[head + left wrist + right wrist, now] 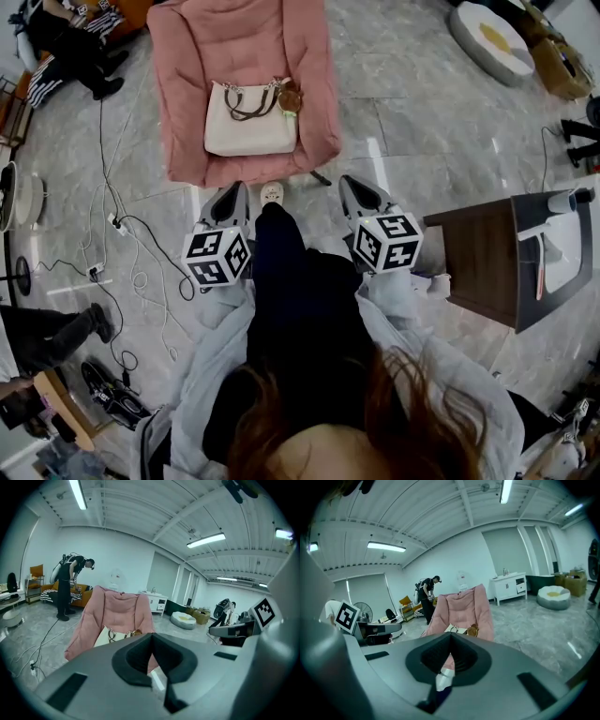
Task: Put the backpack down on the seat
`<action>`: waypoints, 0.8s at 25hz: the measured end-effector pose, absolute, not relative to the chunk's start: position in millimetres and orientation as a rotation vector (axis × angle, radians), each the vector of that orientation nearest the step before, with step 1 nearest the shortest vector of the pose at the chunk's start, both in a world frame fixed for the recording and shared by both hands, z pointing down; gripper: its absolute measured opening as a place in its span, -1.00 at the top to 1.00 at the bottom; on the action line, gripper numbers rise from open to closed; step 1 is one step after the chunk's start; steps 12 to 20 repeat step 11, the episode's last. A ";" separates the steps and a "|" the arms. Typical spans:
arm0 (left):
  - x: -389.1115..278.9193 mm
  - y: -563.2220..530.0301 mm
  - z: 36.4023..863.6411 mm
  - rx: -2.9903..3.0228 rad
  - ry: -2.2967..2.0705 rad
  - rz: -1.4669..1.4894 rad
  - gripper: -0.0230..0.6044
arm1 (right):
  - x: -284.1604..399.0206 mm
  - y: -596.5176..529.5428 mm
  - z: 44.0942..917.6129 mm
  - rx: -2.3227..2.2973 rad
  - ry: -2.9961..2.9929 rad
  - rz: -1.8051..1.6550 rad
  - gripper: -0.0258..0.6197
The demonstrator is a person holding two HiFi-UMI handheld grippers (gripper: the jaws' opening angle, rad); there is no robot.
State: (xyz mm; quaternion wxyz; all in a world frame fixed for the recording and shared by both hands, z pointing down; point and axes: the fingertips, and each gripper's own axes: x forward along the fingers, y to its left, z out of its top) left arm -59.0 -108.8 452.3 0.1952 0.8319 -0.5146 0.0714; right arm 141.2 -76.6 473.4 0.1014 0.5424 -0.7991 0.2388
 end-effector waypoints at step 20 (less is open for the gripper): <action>-56.9 -108.5 453.0 2.313 -1.449 0.202 0.87 | 143.6 -75.4 474.9 1.590 -2.364 0.740 0.90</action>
